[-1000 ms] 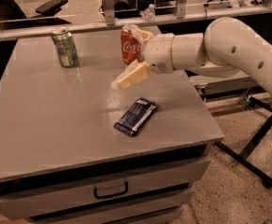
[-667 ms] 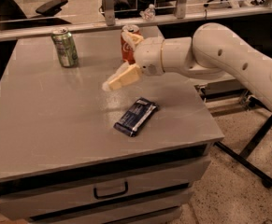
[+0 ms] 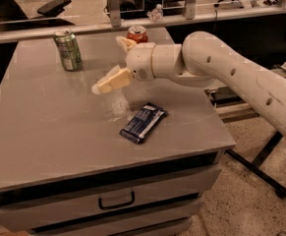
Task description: Pick green can
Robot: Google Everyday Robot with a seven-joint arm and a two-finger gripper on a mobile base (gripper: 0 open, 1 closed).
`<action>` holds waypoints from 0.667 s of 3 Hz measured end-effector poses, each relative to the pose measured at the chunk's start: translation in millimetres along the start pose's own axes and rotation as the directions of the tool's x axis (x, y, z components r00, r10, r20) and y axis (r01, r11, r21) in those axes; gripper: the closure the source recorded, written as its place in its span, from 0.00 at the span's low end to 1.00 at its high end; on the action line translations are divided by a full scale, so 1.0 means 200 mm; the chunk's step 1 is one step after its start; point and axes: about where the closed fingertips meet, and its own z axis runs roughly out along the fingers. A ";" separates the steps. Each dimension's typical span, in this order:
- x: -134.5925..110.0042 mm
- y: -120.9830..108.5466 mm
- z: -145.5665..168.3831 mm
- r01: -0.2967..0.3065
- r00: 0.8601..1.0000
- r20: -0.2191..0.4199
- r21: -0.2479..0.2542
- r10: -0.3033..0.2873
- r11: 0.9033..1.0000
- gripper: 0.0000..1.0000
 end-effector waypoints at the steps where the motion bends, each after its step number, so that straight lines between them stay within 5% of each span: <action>1: 0.01 -0.07 0.12 -0.037 0.999 -0.007 0.038 0.037 0.999 0.00; 2: 0.04 -0.17 0.24 -0.115 0.993 0.003 0.105 0.115 0.988 0.00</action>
Offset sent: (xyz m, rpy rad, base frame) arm 0.0742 0.0387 -0.0132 0.0881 0.1258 -0.2118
